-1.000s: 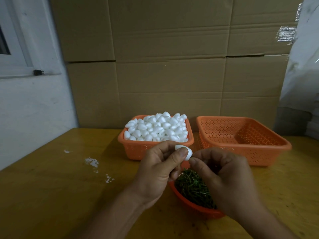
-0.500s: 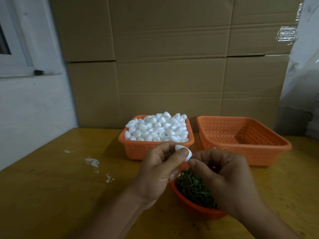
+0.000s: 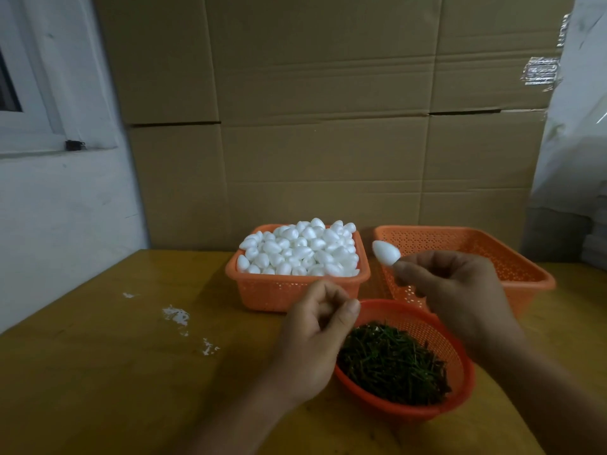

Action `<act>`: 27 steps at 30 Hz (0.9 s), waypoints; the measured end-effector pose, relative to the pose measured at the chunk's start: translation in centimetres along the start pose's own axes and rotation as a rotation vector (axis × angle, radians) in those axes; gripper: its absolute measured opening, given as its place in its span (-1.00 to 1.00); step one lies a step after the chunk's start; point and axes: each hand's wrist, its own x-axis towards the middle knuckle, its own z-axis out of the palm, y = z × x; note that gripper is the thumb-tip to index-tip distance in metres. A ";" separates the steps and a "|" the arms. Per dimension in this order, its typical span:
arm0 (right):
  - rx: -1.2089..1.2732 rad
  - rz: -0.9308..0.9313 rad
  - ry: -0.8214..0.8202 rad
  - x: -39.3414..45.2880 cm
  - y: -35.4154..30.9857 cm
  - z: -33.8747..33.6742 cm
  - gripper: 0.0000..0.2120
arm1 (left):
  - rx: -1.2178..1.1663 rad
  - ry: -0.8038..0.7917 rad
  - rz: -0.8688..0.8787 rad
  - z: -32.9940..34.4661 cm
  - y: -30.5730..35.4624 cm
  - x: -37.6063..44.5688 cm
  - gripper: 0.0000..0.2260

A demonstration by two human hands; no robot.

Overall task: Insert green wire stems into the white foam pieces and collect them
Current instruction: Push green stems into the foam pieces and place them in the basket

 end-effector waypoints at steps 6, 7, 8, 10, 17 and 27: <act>-0.332 0.060 0.096 6.4 2.7 -2.1 -0.91 | 0.173 -0.001 0.069 0.5 -0.6 -0.3 -0.80; -0.383 0.062 0.100 7.2 3.1 -2.3 -0.90 | 0.181 0.000 0.077 0.6 -0.6 -0.4 -0.79; -0.432 0.065 0.098 8.0 3.5 -2.5 -0.91 | 0.187 -0.001 0.084 0.7 -0.6 -0.4 -0.77; -0.545 0.091 0.077 9.4 4.2 -2.7 -0.94 | 0.206 -0.002 0.100 0.8 -0.6 -0.5 -0.75; -0.960 0.327 -0.049 13.3 7.2 -2.7 -0.50 | 0.369 -0.040 0.155 0.5 -0.8 -0.5 -0.76; -1.221 0.394 -0.267 14.3 6.8 -1.4 -0.67 | 0.483 -0.066 0.173 0.5 -0.5 -0.7 -0.85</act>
